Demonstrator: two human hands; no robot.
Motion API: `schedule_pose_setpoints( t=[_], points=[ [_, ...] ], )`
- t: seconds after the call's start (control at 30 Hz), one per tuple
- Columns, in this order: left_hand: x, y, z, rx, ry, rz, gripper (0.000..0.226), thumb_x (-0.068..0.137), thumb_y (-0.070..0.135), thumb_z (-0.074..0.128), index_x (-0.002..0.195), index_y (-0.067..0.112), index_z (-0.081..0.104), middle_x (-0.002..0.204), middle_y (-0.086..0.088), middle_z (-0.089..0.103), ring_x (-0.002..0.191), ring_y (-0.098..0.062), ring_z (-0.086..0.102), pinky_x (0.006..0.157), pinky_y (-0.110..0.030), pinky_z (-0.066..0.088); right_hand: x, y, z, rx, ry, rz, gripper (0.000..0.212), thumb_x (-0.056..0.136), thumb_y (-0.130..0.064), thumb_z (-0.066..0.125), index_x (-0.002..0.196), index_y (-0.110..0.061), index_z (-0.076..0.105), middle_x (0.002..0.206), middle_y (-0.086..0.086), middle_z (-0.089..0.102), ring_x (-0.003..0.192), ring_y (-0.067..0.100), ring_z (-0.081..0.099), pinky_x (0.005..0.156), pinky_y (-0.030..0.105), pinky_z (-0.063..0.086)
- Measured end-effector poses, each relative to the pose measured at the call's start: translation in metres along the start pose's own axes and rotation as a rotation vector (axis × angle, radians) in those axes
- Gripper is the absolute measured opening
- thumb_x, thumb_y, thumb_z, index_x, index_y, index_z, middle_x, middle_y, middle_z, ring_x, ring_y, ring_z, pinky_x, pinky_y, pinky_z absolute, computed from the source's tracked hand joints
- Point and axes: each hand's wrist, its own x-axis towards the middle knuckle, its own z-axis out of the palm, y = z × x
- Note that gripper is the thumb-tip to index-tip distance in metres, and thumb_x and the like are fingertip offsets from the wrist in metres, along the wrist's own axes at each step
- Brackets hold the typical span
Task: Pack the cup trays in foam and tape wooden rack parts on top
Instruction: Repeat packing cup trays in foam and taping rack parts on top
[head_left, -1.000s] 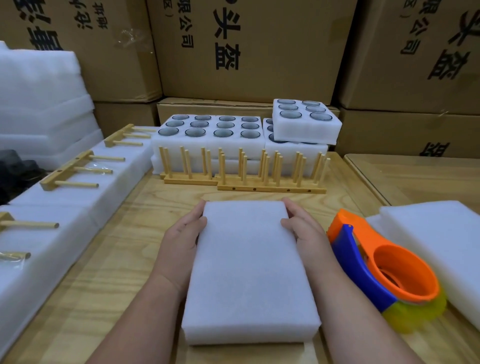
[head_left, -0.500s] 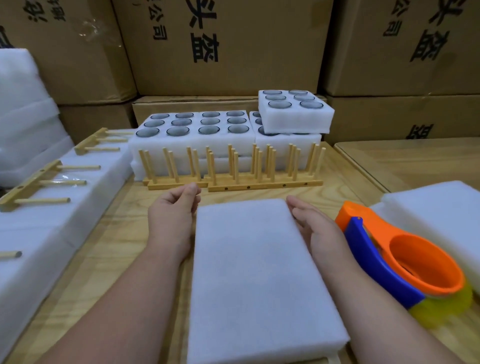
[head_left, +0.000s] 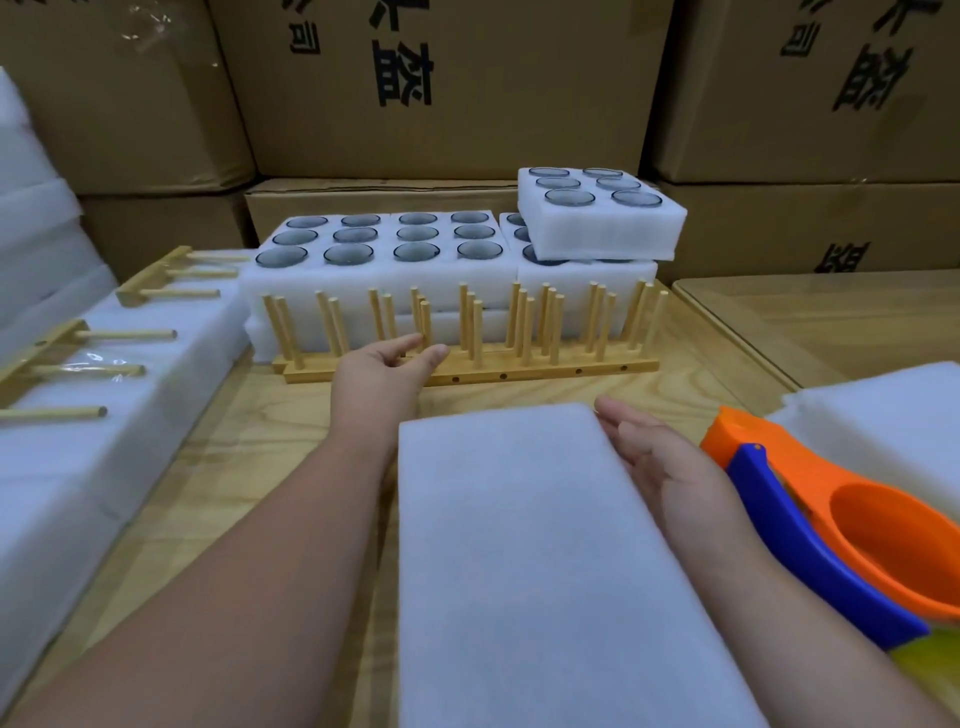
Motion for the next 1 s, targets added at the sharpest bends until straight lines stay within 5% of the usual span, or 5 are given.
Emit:
schedule_pose_setpoints(
  t=[0.4,0.53,0.67,0.8,1.0],
  points=[
    [-0.019,0.006,-0.017,-0.143,0.007,-0.07,0.011,0.081,0.037,0.082,0.085,0.028,0.079,0.079,0.029,0.073,0.071,0.019,0.061,0.068,-0.011,0.043,-0.007,-0.005,0.007,0.031,0.017,-0.004,0.036,0.095,-0.018,0.055,0.13,-0.017,0.063,0.113,0.003,0.077,0.102,0.018,0.075,0.066,0.025,0.061],
    [-0.048,0.011,-0.033,-0.406,0.07,-0.183,0.021,0.085,0.034,0.081,0.1,0.019,0.079,0.078,0.013,0.074,0.068,-0.006,0.061,0.103,-0.045,0.05,-0.012,-0.009,0.014,0.03,0.023,0.012,0.034,0.097,-0.026,0.055,0.13,-0.018,0.061,0.11,-0.001,0.078,0.1,0.016,0.075,0.065,0.026,0.061],
    [-0.081,0.008,-0.042,-0.587,0.222,-0.214,0.036,0.093,0.032,0.072,0.119,0.007,0.071,0.076,0.013,0.071,0.058,-0.009,0.053,0.063,-0.024,0.052,-0.017,-0.011,0.021,0.066,0.049,0.025,0.034,0.097,-0.033,0.059,0.126,-0.017,0.062,0.109,0.001,0.078,0.099,0.018,0.075,0.068,0.033,0.06],
    [-0.116,0.013,-0.056,-0.836,0.536,-0.236,0.013,0.096,0.029,0.07,0.105,0.021,0.074,0.1,0.013,0.076,0.092,-0.01,0.063,0.083,-0.026,0.05,-0.021,-0.013,0.022,0.056,0.043,0.019,0.031,0.097,-0.035,0.06,0.123,-0.018,0.064,0.105,-0.001,0.079,0.097,0.017,0.076,0.075,0.036,0.057],
    [-0.122,0.063,-0.079,-0.69,0.455,-0.033,0.03,0.102,0.032,0.059,0.077,0.028,0.075,0.079,0.016,0.071,0.077,-0.002,0.065,0.068,-0.026,0.054,-0.019,-0.009,0.019,0.013,0.008,0.007,0.037,0.091,-0.04,0.065,0.123,-0.022,0.064,0.107,-0.004,0.078,0.1,0.017,0.075,0.082,0.04,0.056]
  ],
)
